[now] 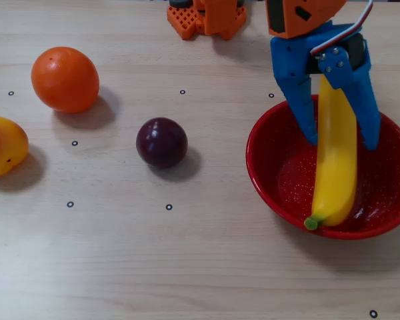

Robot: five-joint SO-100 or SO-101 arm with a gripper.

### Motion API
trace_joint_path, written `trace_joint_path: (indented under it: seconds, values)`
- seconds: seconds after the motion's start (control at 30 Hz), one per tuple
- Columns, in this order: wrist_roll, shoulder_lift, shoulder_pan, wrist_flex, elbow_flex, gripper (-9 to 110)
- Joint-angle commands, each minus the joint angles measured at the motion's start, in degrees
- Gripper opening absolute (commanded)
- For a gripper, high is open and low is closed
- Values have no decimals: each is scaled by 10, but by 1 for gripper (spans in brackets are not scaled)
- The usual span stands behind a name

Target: Put banana in the red bowl.

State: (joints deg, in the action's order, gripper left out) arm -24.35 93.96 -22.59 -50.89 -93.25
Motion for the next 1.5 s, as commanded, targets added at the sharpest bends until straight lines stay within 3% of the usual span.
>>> trace_joint_path:
  seconds: [0.0, 0.1, 0.6, 1.2, 1.47]
  values:
    - [-3, 42, 11, -6, 76, 14]
    - [-3, 47, 15, -18, 93, 1]
    - [-3, 121, 46, -85, 136, 0]
    - [2, 485, 173, -87, -223, 0]
    - [25, 668, 226, -171, -376, 0]
